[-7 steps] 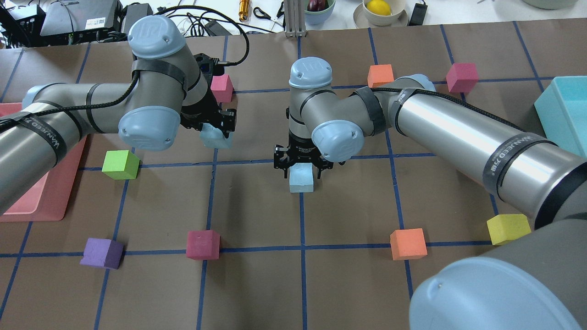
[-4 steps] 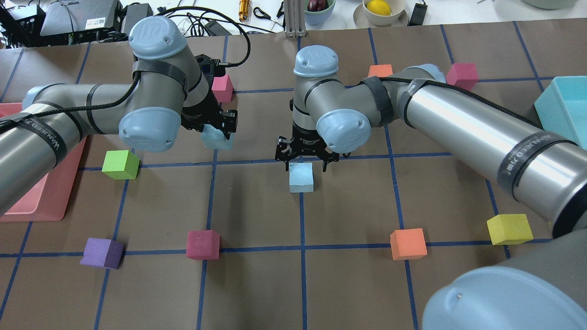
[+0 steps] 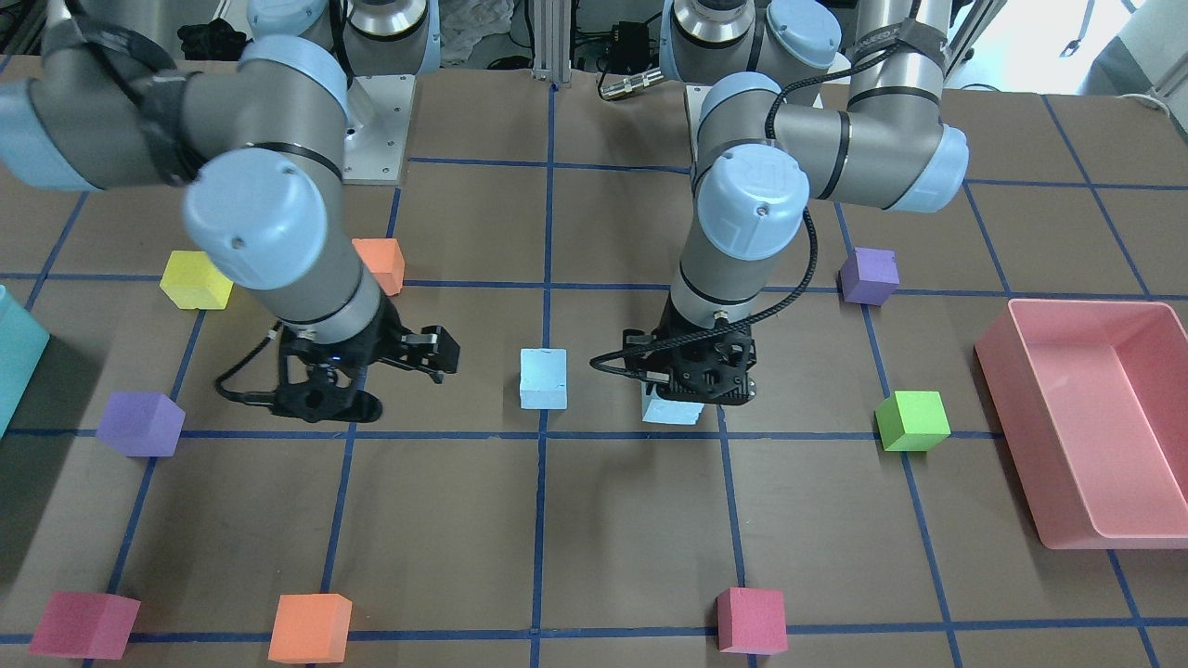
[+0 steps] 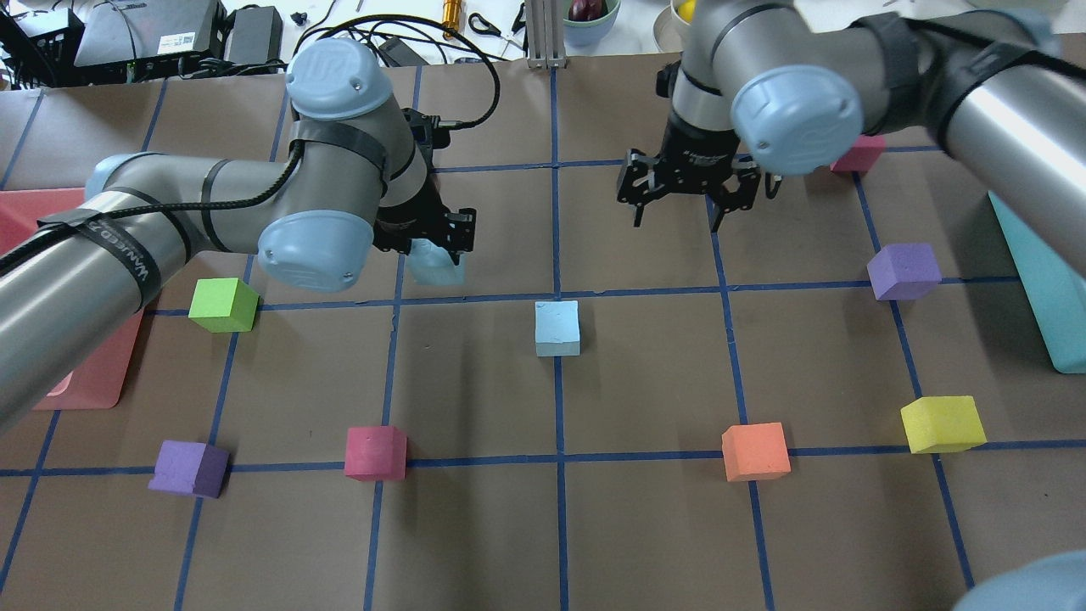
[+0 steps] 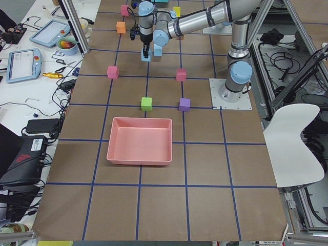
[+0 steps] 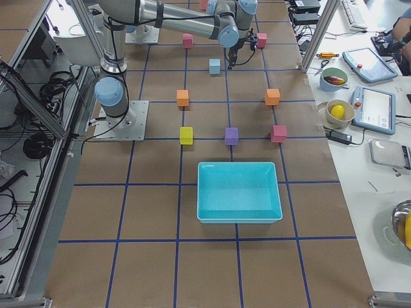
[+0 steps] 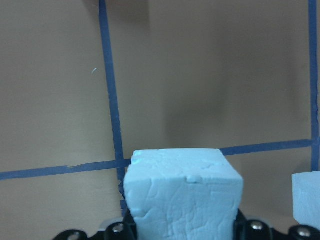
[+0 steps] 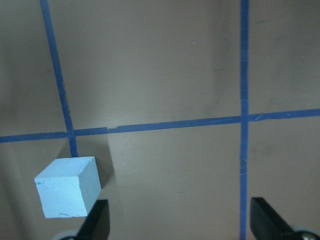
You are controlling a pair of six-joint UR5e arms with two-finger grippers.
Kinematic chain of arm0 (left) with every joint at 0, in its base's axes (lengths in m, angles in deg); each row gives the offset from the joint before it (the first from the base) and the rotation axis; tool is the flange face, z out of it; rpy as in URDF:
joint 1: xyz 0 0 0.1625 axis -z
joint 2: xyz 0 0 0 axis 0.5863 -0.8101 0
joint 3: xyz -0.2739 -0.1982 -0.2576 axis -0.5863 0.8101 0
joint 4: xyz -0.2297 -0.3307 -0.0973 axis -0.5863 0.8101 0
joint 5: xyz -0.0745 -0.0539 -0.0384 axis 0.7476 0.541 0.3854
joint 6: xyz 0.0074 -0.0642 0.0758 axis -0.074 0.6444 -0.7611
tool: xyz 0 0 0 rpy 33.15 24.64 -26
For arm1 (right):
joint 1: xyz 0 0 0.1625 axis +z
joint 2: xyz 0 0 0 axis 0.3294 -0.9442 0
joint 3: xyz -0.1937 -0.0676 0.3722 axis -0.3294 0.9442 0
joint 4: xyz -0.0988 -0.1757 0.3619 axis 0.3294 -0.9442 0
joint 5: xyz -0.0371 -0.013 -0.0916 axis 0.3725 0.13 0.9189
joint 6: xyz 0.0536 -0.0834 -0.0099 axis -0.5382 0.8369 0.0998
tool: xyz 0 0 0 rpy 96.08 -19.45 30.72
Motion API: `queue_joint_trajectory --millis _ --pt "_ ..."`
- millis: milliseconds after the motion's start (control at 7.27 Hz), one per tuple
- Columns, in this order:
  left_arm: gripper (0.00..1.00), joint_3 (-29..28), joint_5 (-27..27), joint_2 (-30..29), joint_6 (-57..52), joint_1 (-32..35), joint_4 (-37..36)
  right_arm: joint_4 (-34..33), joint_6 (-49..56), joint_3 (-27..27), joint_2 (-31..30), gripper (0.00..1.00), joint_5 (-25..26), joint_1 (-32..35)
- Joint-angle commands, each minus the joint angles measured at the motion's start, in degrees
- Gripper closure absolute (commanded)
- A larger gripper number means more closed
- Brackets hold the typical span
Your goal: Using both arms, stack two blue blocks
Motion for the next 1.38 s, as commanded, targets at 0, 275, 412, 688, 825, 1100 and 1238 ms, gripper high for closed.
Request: queue_joint_trajectory --millis 0,275,412,688,825,1100,1238 --pt "0.92 -0.34 0.77 -1.85 8.45 6.13 -0.91 11.26 3.26 5.24 -3.59 0.0 0.24 -4.46" --pt "0.92 -1.3 1.22 -3.7 12.33 12.01 -2.24 12.46 3.98 8.34 -8.92 0.0 8.71 -4.29" --pt "0.92 -1.91 1.13 -4.67 14.09 12.91 -2.15 12.81 3.72 7.91 -9.39 0.0 9.02 -4.12" --pt "0.92 -2.18 1.21 -5.73 14.81 13.53 -2.15 19.17 4.24 7.47 -10.36 0.0 8.68 -4.11" --pt "0.92 -2.1 1.21 -5.91 14.81 13.54 -2.15 22.19 4.51 7.47 -10.36 0.0 9.11 -4.03" --pt "0.86 -2.1 1.13 -6.26 14.46 13.54 -2.15 22.13 4.51 7.38 -9.93 0.0 8.5 -3.94" --pt "0.31 -1.83 1.13 -6.35 15.07 13.54 -2.15 21.35 4.59 7.29 -9.84 0.0 8.33 -4.46"
